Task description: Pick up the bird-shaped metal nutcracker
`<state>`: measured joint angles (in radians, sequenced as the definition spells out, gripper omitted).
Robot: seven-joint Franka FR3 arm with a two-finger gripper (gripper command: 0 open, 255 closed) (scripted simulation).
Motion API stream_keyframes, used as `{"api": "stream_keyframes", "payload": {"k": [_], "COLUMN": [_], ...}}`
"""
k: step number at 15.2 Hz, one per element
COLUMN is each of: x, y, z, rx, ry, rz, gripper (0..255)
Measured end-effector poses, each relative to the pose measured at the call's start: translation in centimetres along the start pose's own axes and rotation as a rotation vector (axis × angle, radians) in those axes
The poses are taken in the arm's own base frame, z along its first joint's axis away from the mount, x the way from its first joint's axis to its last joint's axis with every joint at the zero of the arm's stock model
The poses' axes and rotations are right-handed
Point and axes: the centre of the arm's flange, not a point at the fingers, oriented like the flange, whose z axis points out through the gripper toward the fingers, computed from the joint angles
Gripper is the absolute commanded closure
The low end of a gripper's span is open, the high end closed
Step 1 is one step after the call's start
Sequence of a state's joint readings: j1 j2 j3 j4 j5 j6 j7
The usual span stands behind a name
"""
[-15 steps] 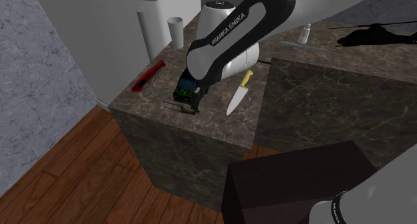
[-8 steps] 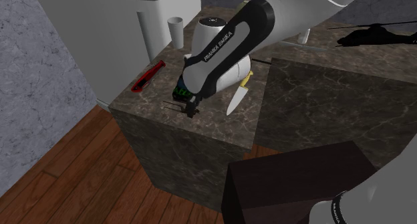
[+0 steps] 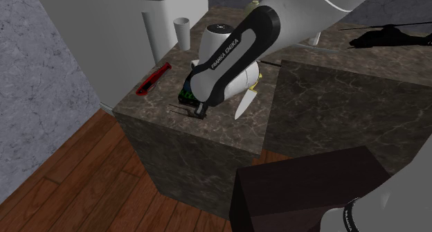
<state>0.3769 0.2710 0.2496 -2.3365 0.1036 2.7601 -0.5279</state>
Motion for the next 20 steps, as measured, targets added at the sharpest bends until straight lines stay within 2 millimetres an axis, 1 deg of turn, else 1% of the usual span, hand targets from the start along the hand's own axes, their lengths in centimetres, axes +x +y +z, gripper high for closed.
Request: {"api": "stream_keyframes", "payload": {"k": [6, 20], "x": [0.0, 1.5], "y": [0.0, -0.3], "z": [-0.2, -7.1], "rx": [0.000, 0.000], "ry": [0.000, 0.000], "rz": [0.000, 0.000], "gripper": [255, 255]}}
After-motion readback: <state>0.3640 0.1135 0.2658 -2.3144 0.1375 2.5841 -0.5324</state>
